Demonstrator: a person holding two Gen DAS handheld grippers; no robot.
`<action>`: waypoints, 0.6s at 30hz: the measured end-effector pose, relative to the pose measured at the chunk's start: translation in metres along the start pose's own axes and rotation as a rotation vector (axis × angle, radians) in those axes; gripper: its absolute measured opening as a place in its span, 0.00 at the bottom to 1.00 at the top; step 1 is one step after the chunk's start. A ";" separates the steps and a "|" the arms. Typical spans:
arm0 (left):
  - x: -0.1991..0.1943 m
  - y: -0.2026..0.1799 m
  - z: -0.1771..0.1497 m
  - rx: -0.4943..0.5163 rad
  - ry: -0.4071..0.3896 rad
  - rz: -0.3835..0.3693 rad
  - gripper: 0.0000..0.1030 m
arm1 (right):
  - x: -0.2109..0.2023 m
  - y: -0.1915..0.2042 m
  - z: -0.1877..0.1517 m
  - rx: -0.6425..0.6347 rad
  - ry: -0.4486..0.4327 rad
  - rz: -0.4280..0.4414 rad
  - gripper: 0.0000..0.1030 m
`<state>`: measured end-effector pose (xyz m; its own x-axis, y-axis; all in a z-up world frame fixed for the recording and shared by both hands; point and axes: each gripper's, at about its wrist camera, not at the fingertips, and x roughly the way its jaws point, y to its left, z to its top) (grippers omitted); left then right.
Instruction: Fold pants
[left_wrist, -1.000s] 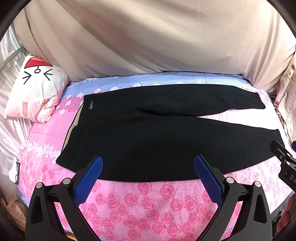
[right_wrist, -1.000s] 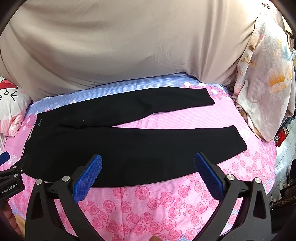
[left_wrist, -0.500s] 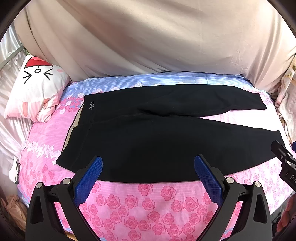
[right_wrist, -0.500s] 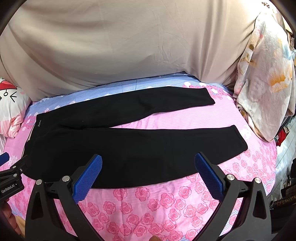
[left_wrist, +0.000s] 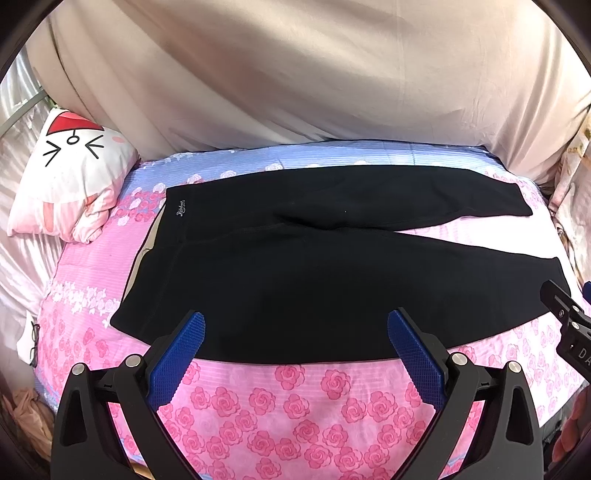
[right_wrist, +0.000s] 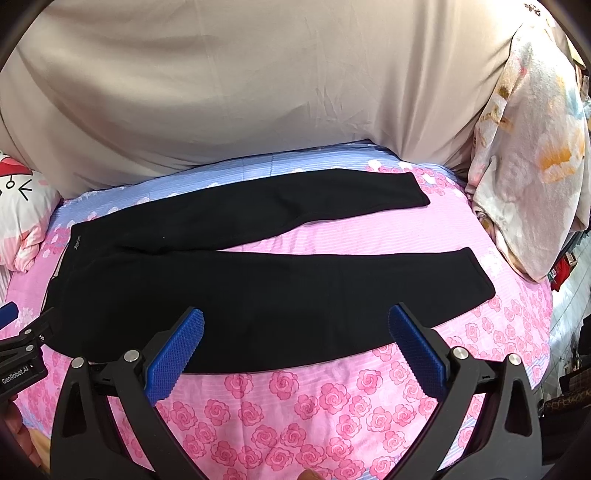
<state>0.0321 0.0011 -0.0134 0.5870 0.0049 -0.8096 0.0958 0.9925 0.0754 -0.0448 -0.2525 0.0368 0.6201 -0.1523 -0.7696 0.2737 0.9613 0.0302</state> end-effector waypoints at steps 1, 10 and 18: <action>0.001 0.000 0.000 0.002 0.003 0.000 0.95 | 0.002 0.000 0.000 0.001 0.004 -0.001 0.96; 0.018 0.011 0.008 0.033 0.015 0.001 0.95 | 0.018 0.006 0.001 0.018 0.042 -0.028 0.96; 0.080 0.066 0.046 0.023 0.028 -0.015 0.95 | 0.049 -0.005 0.016 0.065 0.101 -0.055 0.96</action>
<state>0.1223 0.0614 -0.0458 0.5627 -0.0067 -0.8266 0.1234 0.9894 0.0760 -0.0045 -0.2681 0.0090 0.5268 -0.1771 -0.8313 0.3545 0.9347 0.0256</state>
